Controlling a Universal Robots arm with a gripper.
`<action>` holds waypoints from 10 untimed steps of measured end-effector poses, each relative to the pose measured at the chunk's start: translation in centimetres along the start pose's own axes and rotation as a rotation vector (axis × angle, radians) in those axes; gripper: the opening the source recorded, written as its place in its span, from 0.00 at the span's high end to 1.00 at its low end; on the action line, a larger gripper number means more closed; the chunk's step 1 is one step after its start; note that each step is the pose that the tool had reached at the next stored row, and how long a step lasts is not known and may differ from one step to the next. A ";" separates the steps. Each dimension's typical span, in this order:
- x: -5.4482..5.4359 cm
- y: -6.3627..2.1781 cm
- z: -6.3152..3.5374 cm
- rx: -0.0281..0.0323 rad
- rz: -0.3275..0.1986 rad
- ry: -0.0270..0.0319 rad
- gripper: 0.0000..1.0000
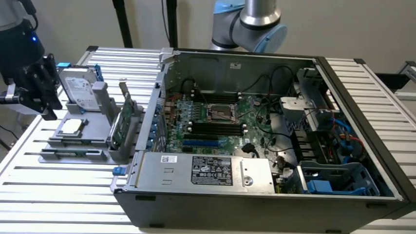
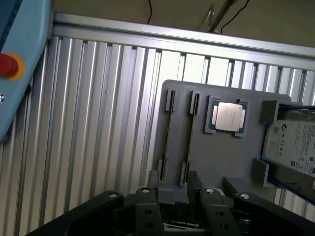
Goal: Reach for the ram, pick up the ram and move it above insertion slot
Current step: 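Pick up the ram and move it above insertion slot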
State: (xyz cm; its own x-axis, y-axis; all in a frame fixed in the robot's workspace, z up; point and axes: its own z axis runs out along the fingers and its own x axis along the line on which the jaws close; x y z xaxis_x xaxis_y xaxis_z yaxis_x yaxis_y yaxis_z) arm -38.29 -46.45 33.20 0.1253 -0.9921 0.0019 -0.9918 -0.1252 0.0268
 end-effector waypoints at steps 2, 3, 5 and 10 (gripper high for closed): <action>0.0 -0.01 0.24 0.0000 0.000 0.0001 0.58; 0.0 -0.01 0.42 0.0000 0.000 0.0001 0.58; 0.0 -0.02 0.79 -0.0001 0.000 0.0001 0.58; 0.0 -0.04 1.69 0.0000 0.000 0.0000 0.58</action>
State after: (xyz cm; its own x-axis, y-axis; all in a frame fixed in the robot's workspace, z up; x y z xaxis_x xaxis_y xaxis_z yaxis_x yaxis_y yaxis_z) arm -38.30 -46.46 31.51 0.1251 -0.9921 0.0019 -0.9918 -0.1250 0.0268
